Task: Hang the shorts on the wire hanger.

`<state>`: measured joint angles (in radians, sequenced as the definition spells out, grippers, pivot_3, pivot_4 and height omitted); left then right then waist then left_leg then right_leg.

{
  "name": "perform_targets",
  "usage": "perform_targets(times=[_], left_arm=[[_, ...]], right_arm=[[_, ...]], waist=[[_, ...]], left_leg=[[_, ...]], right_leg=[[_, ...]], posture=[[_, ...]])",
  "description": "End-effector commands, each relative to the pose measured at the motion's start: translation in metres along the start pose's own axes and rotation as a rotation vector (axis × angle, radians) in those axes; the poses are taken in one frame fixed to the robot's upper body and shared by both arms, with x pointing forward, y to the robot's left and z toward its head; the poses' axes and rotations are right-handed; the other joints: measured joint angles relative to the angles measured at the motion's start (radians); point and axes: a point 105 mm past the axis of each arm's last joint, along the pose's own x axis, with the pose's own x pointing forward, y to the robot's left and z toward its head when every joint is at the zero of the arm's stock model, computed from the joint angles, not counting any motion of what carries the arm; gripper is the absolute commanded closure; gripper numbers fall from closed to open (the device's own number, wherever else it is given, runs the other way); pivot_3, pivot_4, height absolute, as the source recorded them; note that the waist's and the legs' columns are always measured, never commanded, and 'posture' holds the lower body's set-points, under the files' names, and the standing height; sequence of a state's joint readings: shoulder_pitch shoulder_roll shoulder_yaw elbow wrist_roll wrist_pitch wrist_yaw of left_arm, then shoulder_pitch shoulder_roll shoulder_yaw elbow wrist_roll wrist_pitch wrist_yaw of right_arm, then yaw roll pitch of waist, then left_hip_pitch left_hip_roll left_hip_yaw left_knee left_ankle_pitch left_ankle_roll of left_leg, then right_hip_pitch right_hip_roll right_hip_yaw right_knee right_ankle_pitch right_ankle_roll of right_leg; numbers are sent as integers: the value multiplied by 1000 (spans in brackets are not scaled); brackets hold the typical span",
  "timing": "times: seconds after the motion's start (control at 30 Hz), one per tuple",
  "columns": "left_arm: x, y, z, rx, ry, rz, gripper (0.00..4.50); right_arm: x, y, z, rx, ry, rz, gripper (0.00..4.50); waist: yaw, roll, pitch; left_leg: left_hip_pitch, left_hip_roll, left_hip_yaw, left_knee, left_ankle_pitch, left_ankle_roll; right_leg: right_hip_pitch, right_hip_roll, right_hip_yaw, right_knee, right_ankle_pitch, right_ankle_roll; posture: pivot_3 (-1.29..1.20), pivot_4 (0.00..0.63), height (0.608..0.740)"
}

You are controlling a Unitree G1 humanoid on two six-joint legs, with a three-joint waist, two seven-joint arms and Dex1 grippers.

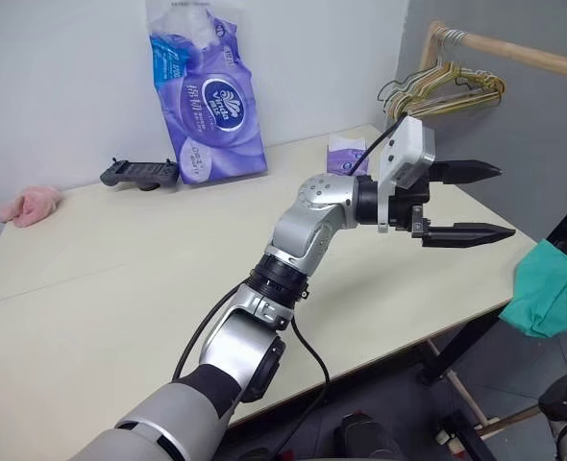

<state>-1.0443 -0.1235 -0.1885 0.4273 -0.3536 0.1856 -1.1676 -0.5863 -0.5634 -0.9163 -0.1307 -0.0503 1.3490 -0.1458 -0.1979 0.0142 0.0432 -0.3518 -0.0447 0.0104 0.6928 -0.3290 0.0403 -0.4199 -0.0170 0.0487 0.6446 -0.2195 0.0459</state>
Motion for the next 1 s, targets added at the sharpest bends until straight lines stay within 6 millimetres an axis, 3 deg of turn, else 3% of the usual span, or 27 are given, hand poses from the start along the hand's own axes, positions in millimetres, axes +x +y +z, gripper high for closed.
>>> perform_targets(times=[0.03, 0.37, 0.57, 0.7, 0.8, 0.87, 0.93, 1.0], left_arm=[[0, 4, 14, 44, -31, 8, 0], [-5, 15, 16, 60, -32, 47, 0], [-18, 22, 17, 72, -15, 86, 0], [-33, 31, 17, 70, -1, 163, 0], [-66, 54, 8, 48, 58, 390, 0], [-104, 75, -8, 13, 126, 659, 0], [-144, 83, -23, -33, 165, 888, 0], [-176, 80, -36, -79, 184, 1058, 0]], right_arm=[[-30, 16, 22, 20, -113, 6, 28], [-84, 73, 10, 31, -124, 112, 28], [-108, 101, 0, 61, -126, 171, 28], [-131, 137, 0, 52, -143, 336, 28], [-161, 182, 6, -39, -231, 633, 28], [-174, 207, 2, -144, -325, 815, 28], [-175, 225, -12, -272, -379, 902, 28], [-172, 237, -24, -294, -385, 953, 28]], waist=[[1, 0, 0], [0, 3, -2], [-1, 3, -2], [-3, 4, -2], [-8, 4, -2], [-8, 4, -2], [-5, 1, -2], [7, -3, 0]], left_leg=[[0, 0, 0, 0, 0, 0], [0, 1, -2, 0, 0, -1], [3, 0, -2, 0, 0, -1], [4, 0, -2, 0, -1, -1], [4, 1, -3, 0, -1, -1], [4, 1, -4, 0, -1, -1], [4, 1, -6, 0, -1, -1], [5, 1, -7, 0, -1, -2]], right_leg=[[0, 0, 0, 0, 0, 0], [0, 0, -1, 0, 0, 0], [0, -1, -2, 0, 0, 0], [0, -1, -2, 0, 0, 0], [-1, -1, -2, 0, 0, 0], [0, -1, -3, 0, 0, 0], [0, -3, -4, 0, 0, 0], [1, -5, -5, 1, 0, 0]], posture=[[-271, 15, 740], [-268, 22, 740], [-252, 20, 740], [-242, 20, 740], [-209, 23, 740], [-184, 25, 740], [-139, 23, 740], [-101, 23, 740]])
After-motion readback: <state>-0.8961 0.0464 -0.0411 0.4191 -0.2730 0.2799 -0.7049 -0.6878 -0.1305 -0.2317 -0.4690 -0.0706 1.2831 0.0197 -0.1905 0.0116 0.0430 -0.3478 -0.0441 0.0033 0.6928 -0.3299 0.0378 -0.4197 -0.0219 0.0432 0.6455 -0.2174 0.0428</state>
